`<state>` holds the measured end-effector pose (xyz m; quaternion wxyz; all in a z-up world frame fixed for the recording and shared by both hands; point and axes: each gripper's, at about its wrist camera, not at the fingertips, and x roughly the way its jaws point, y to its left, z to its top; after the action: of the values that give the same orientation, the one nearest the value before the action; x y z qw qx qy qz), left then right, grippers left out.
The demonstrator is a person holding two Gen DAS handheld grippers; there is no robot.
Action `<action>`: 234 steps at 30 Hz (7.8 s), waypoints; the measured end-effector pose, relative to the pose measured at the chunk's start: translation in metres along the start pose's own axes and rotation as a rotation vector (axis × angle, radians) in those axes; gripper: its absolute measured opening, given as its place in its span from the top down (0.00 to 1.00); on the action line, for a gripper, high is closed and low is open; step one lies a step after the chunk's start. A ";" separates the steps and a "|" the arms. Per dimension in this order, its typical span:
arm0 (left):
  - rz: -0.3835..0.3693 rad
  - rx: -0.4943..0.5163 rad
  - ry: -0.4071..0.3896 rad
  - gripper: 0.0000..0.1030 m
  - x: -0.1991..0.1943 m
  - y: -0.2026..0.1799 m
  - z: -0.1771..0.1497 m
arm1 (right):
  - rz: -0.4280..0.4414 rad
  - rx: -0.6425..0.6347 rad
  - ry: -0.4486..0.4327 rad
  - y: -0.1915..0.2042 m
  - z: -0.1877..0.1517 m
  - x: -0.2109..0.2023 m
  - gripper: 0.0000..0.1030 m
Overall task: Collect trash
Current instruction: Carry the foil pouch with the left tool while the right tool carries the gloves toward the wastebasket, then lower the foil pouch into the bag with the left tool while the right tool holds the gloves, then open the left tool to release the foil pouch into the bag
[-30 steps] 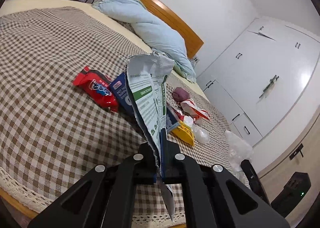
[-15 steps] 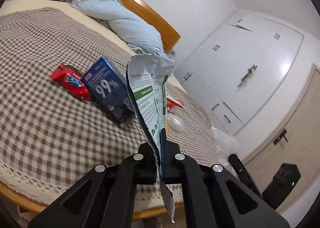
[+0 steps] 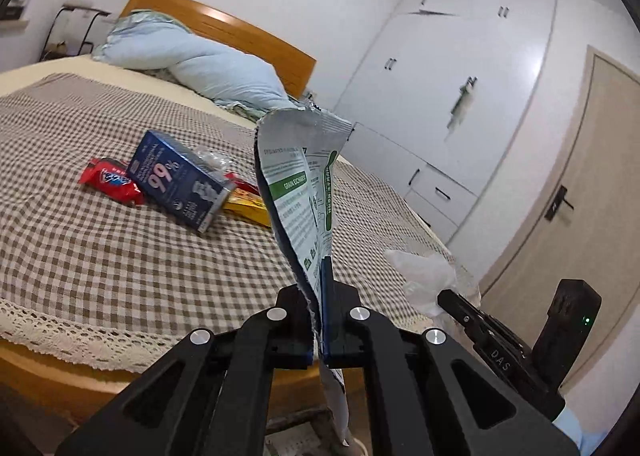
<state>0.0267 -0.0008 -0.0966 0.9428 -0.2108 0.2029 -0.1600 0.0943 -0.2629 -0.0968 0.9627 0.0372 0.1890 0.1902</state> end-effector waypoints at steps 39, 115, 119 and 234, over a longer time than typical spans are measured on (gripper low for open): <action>0.039 0.475 0.331 1.00 0.030 -0.066 -0.095 | -0.064 0.035 0.429 -0.029 -0.126 -0.026 0.95; 0.126 1.036 1.001 1.00 0.259 -0.030 -0.286 | 0.012 0.366 0.985 -0.114 -0.270 0.102 0.95; 0.134 1.034 1.019 1.00 0.261 -0.028 -0.288 | 0.011 0.379 0.985 -0.115 -0.266 0.103 0.95; 0.178 1.006 1.038 0.40 0.243 -0.033 -0.274 | -0.019 0.282 0.986 -0.096 -0.263 0.105 0.95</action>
<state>0.1064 -0.2147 -0.3849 0.7172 0.3683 0.5424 -0.2360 0.1182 -0.3119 -0.3909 0.7464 0.0710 0.6447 0.1488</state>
